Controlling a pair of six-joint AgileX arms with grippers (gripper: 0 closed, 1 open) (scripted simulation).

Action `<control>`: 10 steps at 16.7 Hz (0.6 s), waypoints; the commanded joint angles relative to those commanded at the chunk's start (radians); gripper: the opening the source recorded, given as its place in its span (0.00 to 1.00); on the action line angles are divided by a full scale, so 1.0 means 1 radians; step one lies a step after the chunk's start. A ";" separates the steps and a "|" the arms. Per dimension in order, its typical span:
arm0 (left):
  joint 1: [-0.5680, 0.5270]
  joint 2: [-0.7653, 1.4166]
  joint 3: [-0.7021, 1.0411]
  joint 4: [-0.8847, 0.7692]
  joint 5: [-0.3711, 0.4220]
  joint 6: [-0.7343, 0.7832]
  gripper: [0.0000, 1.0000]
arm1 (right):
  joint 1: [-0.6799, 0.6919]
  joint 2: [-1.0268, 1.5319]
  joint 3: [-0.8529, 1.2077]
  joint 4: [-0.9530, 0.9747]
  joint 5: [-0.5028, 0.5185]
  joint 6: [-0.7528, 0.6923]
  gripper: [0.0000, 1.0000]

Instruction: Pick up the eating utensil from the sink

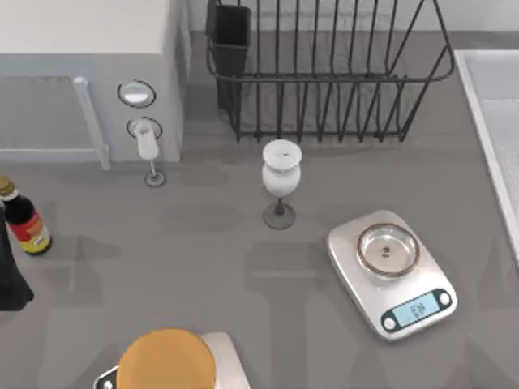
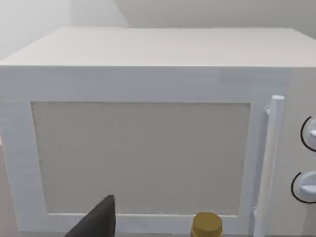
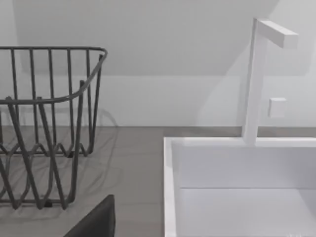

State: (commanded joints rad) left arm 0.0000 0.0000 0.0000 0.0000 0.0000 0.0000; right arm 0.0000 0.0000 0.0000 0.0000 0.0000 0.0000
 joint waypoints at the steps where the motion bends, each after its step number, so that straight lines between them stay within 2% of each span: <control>1: 0.000 0.000 0.000 0.000 0.000 0.000 1.00 | 0.000 0.000 0.000 0.000 0.000 0.000 1.00; 5: 0.000 0.000 0.000 0.000 0.000 0.000 1.00 | -0.008 0.058 0.052 -0.031 -0.001 -0.009 1.00; 10: 0.000 0.000 0.000 0.000 0.000 0.000 1.00 | -0.047 0.338 0.294 -0.179 -0.001 -0.047 1.00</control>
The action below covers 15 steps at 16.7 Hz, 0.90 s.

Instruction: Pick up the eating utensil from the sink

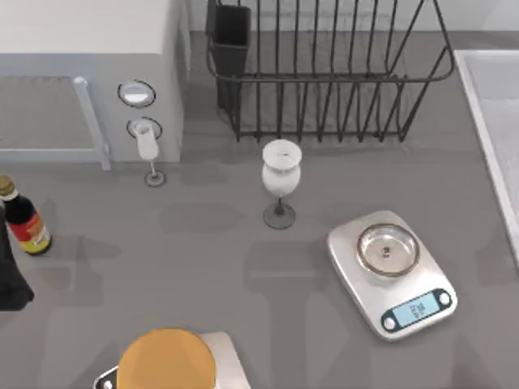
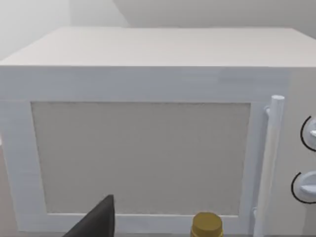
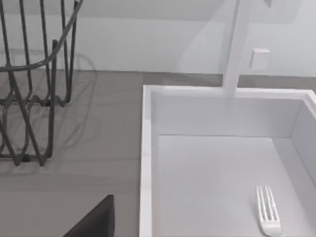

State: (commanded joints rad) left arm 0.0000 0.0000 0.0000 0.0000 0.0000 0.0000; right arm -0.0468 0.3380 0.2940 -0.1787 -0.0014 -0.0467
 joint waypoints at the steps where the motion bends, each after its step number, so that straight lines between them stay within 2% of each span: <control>1: 0.000 0.000 0.000 0.000 0.000 0.000 1.00 | -0.011 0.077 0.066 -0.040 0.000 -0.010 1.00; 15: 0.000 0.000 0.000 0.000 0.000 0.000 1.00 | -0.199 1.436 1.221 -0.738 0.004 -0.192 1.00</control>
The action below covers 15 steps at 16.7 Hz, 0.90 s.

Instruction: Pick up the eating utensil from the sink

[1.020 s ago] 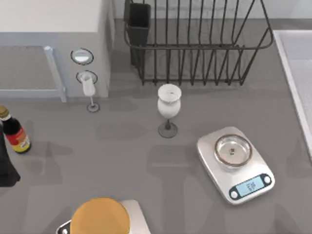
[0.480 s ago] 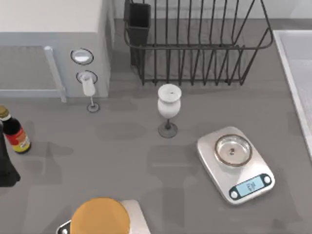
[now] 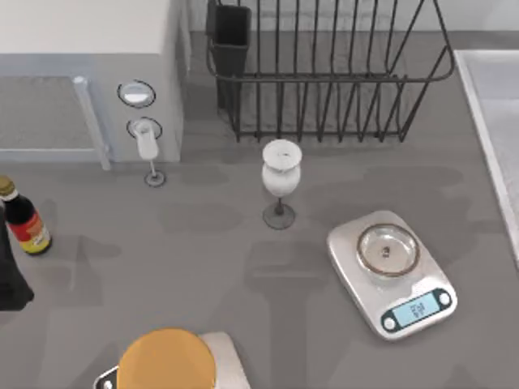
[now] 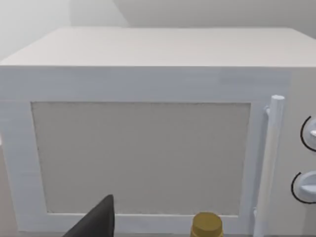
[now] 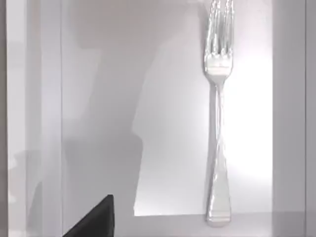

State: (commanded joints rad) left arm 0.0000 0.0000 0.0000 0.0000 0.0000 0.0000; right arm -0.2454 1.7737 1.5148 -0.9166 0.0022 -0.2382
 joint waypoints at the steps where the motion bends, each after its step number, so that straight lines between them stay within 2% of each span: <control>1: 0.000 0.000 0.000 0.000 0.000 0.000 1.00 | -0.012 0.089 0.076 -0.046 0.000 -0.012 1.00; 8: 0.000 0.000 0.000 0.000 0.000 0.000 1.00 | -0.080 0.539 0.467 -0.281 0.002 -0.069 1.00; 15: 0.000 0.000 0.000 0.000 0.000 0.000 1.00 | -0.091 0.604 0.526 -0.317 0.003 -0.077 1.00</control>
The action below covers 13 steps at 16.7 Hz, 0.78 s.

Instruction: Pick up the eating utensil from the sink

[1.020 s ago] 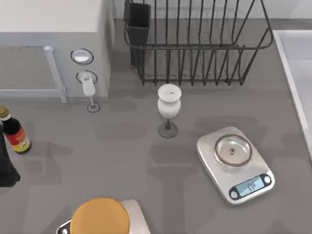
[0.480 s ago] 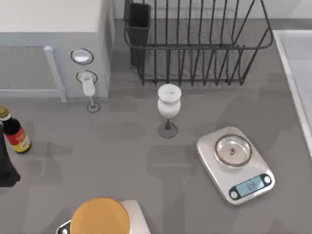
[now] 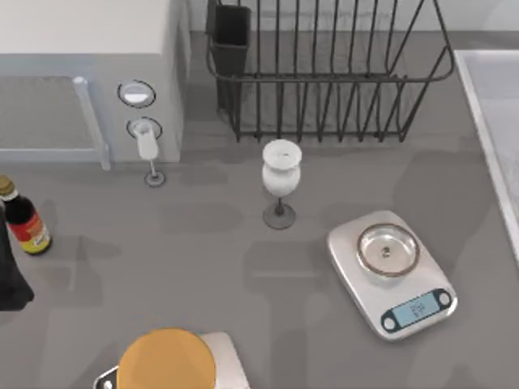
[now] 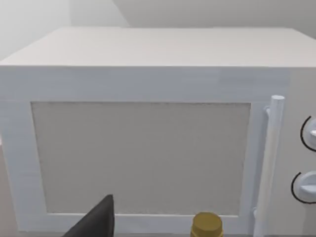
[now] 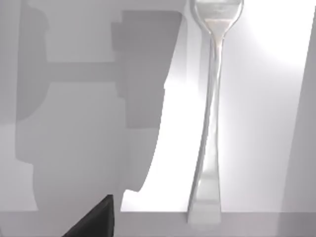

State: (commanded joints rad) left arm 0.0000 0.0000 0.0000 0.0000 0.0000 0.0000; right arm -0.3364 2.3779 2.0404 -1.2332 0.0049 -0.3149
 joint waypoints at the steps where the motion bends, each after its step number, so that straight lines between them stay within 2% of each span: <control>1: 0.000 0.000 0.000 0.000 0.000 0.000 1.00 | 0.006 -0.001 -0.003 0.002 0.000 0.001 1.00; 5: 0.000 0.000 0.000 0.000 0.000 0.000 1.00 | 0.005 0.036 -0.047 0.074 0.001 0.002 1.00; 10: 0.000 0.000 0.000 0.000 0.000 0.000 1.00 | 0.003 0.151 -0.168 0.340 0.002 0.003 1.00; 13: 0.000 0.000 0.000 0.000 0.000 0.000 1.00 | 0.001 0.204 -0.219 0.427 0.003 0.003 1.00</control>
State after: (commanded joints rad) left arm 0.0000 0.0000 0.0000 0.0000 0.0000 0.0000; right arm -0.3350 2.5818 1.8215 -0.8066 0.0075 -0.3117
